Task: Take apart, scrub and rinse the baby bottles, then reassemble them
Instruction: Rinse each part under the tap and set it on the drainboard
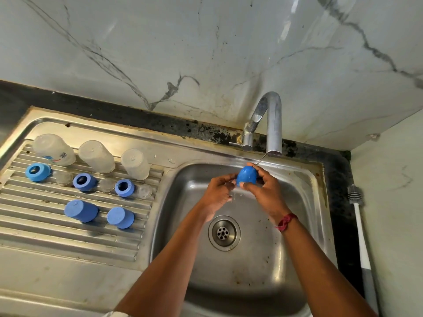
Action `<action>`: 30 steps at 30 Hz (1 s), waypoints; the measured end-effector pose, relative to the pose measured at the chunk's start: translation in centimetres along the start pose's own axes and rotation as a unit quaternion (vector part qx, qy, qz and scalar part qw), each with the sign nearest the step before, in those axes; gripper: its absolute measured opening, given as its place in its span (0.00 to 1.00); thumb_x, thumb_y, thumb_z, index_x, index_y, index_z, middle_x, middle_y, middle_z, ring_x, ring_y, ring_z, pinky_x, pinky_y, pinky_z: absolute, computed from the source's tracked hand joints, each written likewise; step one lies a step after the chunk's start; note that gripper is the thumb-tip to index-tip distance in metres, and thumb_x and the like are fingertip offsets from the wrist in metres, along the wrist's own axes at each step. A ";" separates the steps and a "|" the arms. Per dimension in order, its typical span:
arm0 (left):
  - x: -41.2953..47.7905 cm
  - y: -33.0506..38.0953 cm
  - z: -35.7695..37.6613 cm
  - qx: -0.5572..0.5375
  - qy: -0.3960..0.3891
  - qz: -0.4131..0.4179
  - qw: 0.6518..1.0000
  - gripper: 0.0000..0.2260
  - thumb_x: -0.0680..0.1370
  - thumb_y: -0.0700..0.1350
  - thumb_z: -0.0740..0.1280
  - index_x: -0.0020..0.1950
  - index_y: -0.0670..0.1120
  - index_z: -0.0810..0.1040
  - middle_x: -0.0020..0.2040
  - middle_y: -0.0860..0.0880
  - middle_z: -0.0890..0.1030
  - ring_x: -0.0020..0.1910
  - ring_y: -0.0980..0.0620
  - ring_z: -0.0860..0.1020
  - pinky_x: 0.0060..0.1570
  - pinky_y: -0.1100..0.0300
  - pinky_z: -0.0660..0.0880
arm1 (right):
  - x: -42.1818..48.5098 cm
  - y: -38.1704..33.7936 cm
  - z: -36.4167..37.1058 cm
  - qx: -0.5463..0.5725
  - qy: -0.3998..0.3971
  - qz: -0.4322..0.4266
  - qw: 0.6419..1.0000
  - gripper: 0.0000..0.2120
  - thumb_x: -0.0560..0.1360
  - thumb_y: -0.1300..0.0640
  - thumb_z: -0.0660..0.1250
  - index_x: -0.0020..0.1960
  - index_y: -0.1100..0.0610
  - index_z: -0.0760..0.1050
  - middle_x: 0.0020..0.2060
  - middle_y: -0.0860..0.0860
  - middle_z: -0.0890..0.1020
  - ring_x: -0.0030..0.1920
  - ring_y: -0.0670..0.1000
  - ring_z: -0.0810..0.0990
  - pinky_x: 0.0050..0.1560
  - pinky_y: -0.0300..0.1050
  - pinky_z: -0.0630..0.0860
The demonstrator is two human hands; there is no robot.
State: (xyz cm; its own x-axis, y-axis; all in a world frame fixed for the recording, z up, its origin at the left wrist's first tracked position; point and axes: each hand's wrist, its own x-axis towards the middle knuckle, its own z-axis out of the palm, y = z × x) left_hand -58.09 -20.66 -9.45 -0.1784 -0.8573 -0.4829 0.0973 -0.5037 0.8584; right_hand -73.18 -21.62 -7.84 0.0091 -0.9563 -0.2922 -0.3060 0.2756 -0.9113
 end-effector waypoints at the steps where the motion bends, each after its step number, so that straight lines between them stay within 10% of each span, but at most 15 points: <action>1: 0.1 0.0 0.1 -0.016 0.000 -0.013 1.000 0.09 0.83 0.42 0.63 0.58 0.52 0.81 0.53 0.49 0.83 0.54 0.52 0.78 0.54 0.53 0.75 | -0.1 0.0 0.0 0.024 -0.007 0.012 1.000 0.29 0.73 0.63 0.73 0.72 0.52 0.71 0.60 0.50 0.77 0.57 0.48 0.77 0.51 0.35 0.74; 15: 0.1 -0.9 0.2 -0.126 0.013 -0.050 0.991 0.17 0.79 0.53 0.69 0.62 0.44 0.78 0.52 0.46 0.82 0.49 0.49 0.81 0.52 0.50 0.79 | -0.1 0.2 0.5 -0.095 0.046 -0.042 0.993 0.21 0.69 0.62 0.77 0.60 0.53 0.80 0.58 0.49 0.77 0.57 0.48 0.77 0.51 0.32 0.74; 22: 0.2 -0.8 0.1 -0.188 0.013 0.010 0.982 0.15 0.74 0.30 0.71 0.58 0.42 0.76 0.54 0.43 0.81 0.49 0.46 0.82 0.50 0.52 0.81 | -0.5 0.4 -0.5 0.022 -0.006 -0.029 0.999 0.27 0.68 0.76 0.71 0.62 0.56 0.76 0.62 0.49 0.79 0.62 0.49 0.79 0.59 0.44 0.79; 30: -0.3 -0.2 0.3 -0.152 0.060 0.105 0.981 0.17 0.71 0.23 0.70 0.52 0.42 0.78 0.50 0.45 0.83 0.48 0.52 0.83 0.45 0.62 0.80 | -0.2 -0.3 -0.1 0.114 -0.008 0.046 0.992 0.16 0.78 0.58 0.68 0.65 0.56 0.75 0.61 0.56 0.79 0.59 0.53 0.81 0.55 0.47 0.81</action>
State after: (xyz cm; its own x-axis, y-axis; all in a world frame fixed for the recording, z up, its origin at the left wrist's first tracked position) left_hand -58.32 -20.31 -9.43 -0.0077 -0.9425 -0.3341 0.4097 -0.3078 0.8587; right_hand -73.22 -21.54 -7.48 0.0065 -0.9248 -0.3805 -0.0834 0.3787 -0.9218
